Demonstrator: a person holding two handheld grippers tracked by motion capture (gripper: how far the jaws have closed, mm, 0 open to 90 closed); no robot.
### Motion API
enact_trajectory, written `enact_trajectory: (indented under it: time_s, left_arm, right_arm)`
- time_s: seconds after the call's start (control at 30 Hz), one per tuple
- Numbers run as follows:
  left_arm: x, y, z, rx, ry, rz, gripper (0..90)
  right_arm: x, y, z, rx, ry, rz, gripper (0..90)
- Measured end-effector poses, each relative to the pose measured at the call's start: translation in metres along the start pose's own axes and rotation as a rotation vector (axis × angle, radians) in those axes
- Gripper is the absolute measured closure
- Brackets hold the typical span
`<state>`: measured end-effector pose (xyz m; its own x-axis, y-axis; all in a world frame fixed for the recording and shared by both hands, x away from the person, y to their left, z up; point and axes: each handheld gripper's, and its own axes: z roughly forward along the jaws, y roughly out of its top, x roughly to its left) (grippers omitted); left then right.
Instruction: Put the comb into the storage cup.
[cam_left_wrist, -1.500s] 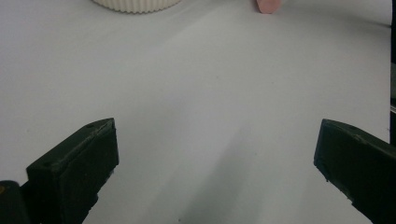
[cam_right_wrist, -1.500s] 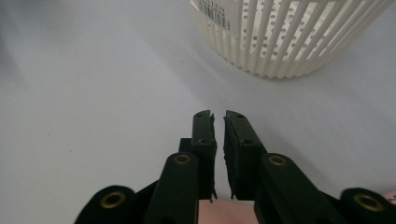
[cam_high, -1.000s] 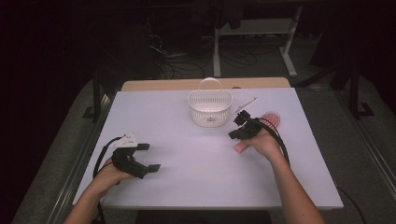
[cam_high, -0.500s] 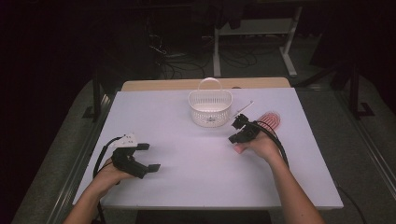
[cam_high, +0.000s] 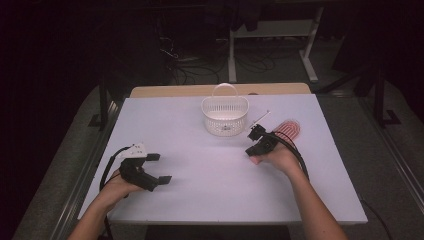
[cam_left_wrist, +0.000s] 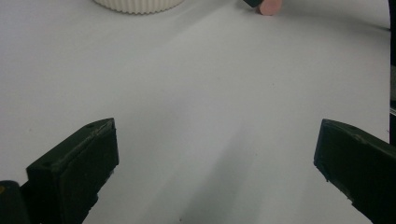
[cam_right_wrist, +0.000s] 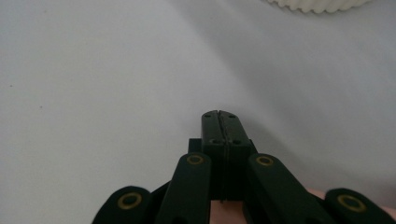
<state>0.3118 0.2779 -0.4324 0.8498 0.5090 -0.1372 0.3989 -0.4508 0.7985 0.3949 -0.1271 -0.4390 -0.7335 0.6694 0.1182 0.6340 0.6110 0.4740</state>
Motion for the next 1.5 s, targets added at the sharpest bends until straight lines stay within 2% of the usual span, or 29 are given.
enact_trajectory:
  time_s: [0.63,1.5]
  left_arm:
    - [-0.001,0.0,-0.001,-0.001,0.001,0.0,0.0]
    - [-0.001,0.001,-0.002,-0.01,0.001,-0.004,0.0]
  right_arm:
    - [0.003,-0.007,-0.004,0.008,0.002,-0.006,88.9]
    - [0.01,-0.035,-0.019,0.02,0.001,-0.009,88.9]
